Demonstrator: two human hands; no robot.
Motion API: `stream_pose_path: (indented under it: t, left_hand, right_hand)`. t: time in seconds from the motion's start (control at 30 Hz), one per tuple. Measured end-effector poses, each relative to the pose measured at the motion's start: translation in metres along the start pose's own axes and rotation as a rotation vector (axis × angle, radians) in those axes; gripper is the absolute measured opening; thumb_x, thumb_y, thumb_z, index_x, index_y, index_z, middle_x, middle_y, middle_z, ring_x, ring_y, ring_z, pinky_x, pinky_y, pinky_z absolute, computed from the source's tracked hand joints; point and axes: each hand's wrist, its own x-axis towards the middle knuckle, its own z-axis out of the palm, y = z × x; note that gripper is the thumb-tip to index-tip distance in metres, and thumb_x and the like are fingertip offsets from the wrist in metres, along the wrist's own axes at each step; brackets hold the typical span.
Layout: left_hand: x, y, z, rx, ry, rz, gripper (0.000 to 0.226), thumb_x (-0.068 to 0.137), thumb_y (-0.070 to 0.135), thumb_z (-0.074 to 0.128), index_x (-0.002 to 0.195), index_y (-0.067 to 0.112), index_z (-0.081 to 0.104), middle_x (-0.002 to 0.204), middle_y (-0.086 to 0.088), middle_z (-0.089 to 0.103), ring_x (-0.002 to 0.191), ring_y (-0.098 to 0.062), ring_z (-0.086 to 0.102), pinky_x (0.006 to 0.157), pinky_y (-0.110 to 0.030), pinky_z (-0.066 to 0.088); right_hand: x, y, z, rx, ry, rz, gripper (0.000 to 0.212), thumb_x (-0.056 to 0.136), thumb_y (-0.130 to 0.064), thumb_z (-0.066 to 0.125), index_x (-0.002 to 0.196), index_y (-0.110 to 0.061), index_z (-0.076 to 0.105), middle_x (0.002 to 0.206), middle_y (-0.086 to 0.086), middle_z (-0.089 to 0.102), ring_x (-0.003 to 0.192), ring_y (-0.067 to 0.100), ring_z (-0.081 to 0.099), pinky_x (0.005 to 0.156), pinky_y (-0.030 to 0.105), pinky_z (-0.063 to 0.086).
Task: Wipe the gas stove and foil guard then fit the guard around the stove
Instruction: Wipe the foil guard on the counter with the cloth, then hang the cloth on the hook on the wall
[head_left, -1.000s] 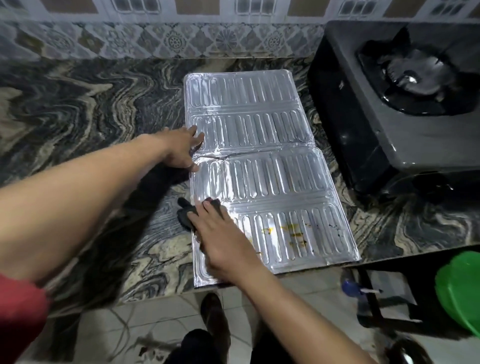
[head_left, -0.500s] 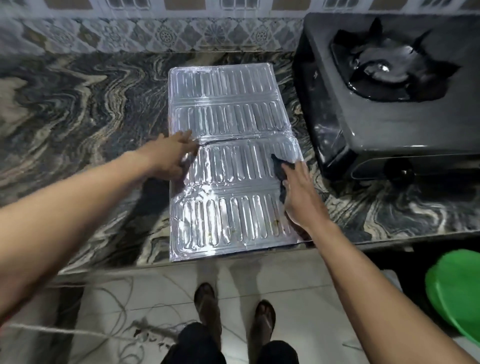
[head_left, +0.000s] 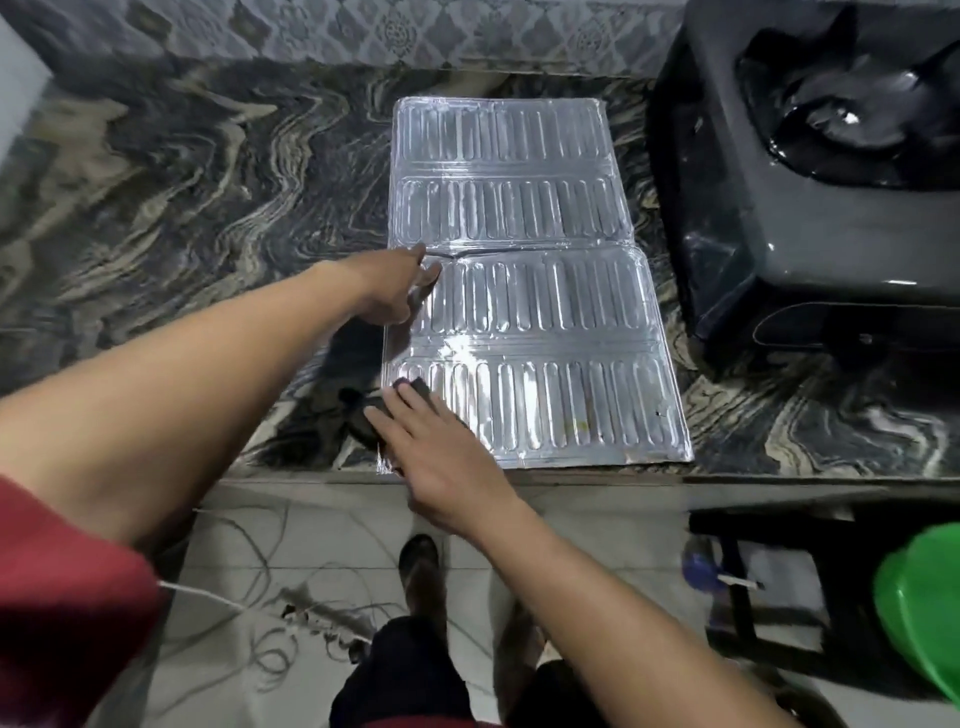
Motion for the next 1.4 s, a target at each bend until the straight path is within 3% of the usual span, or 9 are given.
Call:
stream_pose_path:
  t: [0.13, 0.33, 0.53, 0.63, 0.77, 1.03, 1.17, 1.33, 1.4]
  left_hand:
    - [-0.002, -0.001, 0.001, -0.002, -0.001, -0.024, 0.079, 0.091, 0.002, 0.045, 0.158, 0.024, 0.010, 0.166, -0.002, -0.008, 0.149, -0.033, 0.020, 0.117, -0.040, 0.027]
    - [-0.003, 0.008, 0.001, 0.012, 0.010, -0.055, 0.075, 0.092, 0.001, 0.045, 0.158, 0.018, 0.014, 0.166, -0.006, -0.005, 0.148, -0.035, 0.023, 0.116, -0.041, 0.028]
    - [-0.005, 0.017, 0.002, 0.085, 0.038, -0.092, 0.084, 0.086, 0.003, 0.058, 0.157, 0.022, 0.017, 0.166, -0.009, 0.002, 0.148, -0.035, 0.023, 0.114, -0.054, 0.031]
    - [-0.015, 0.032, 0.006, 0.109, 0.095, -0.145, 0.082, 0.087, 0.012, 0.062, 0.156, 0.023, 0.020, 0.166, -0.012, -0.002, 0.151, -0.036, 0.011, 0.117, -0.062, 0.018]
    - [-0.038, 0.074, 0.004, -0.083, 0.294, -0.017, 0.074, 0.090, 0.022, 0.067, 0.154, 0.024, 0.029, 0.163, -0.008, 0.021, 0.142, -0.034, 0.036, 0.115, -0.050, 0.031]
    - [-0.077, 0.151, -0.037, -0.898, 0.180, 0.248, 0.090, 0.077, 0.026, 0.082, 0.152, 0.028, 0.033, 0.155, 0.003, 0.040, 0.142, -0.014, 0.037, 0.119, -0.033, 0.026]
    - [-0.095, 0.159, -0.072, -1.012, 0.191, 0.334, 0.054, 0.085, 0.011, 0.074, 0.136, 0.015, 0.056, 0.127, 0.010, 0.062, 0.107, 0.011, 0.059, 0.090, -0.002, 0.040]
    - [-0.108, 0.157, -0.105, -1.105, 0.271, 0.355, 0.029, 0.090, 0.010, 0.068, 0.115, -0.004, 0.066, 0.118, -0.015, 0.071, 0.107, -0.022, 0.069, 0.100, -0.032, 0.050]
    - [-0.114, 0.158, -0.121, -1.078, 0.334, 0.318, 0.029, 0.090, 0.013, 0.068, 0.106, -0.010, 0.064, 0.099, -0.015, 0.072, 0.087, -0.025, 0.069, 0.088, -0.036, 0.052]
  right_hand:
    - [-0.046, 0.058, -0.018, 0.008, 0.016, 0.047, 0.074, 0.088, -0.008, 0.055, 0.154, -0.013, 0.023, 0.163, 0.008, 0.014, 0.151, 0.023, 0.003, 0.122, 0.038, 0.000]
    - [-0.116, 0.151, -0.060, 0.077, 0.177, 0.534, 0.076, 0.087, 0.010, 0.042, 0.154, -0.019, 0.023, 0.164, 0.004, 0.011, 0.151, 0.015, 0.001, 0.122, 0.039, 0.006]
    - [-0.115, 0.145, -0.062, 0.250, 0.304, 0.695, 0.051, 0.100, -0.017, 0.044, 0.149, -0.014, 0.031, 0.159, 0.008, 0.028, 0.148, 0.025, 0.021, 0.116, 0.040, 0.026]
    - [-0.118, 0.139, -0.079, 0.282, 0.384, 0.685, 0.037, 0.093, -0.010, 0.052, 0.129, -0.015, 0.053, 0.122, 0.009, 0.062, 0.105, 0.026, 0.059, 0.082, 0.028, 0.044]
    - [-0.114, 0.132, -0.110, 0.496, 0.543, 0.741, 0.026, 0.088, -0.011, 0.055, 0.106, -0.023, 0.069, 0.091, -0.004, 0.071, 0.076, 0.014, 0.061, 0.066, 0.024, 0.040]
    - [-0.102, 0.111, -0.182, 1.076, 0.559, 0.479, 0.025, 0.088, 0.004, 0.059, 0.097, -0.018, 0.067, 0.093, 0.006, 0.074, 0.082, 0.014, 0.068, 0.072, 0.028, 0.053]
    - [-0.103, 0.102, -0.225, 1.327, 0.589, 0.304, 0.026, 0.088, 0.011, 0.053, 0.102, -0.007, 0.065, 0.088, 0.010, 0.071, 0.076, 0.018, 0.066, 0.070, 0.029, 0.053]
    - [-0.109, 0.102, -0.268, 1.431, 0.606, 0.170, 0.032, 0.087, 0.012, 0.048, 0.110, -0.004, 0.064, 0.102, 0.014, 0.068, 0.090, 0.024, 0.065, 0.081, 0.035, 0.054]
    - [-0.111, 0.102, -0.280, 1.391, 0.603, 0.173, 0.033, 0.086, 0.010, 0.048, 0.113, -0.005, 0.062, 0.103, 0.014, 0.068, 0.090, 0.026, 0.064, 0.078, 0.036, 0.053]
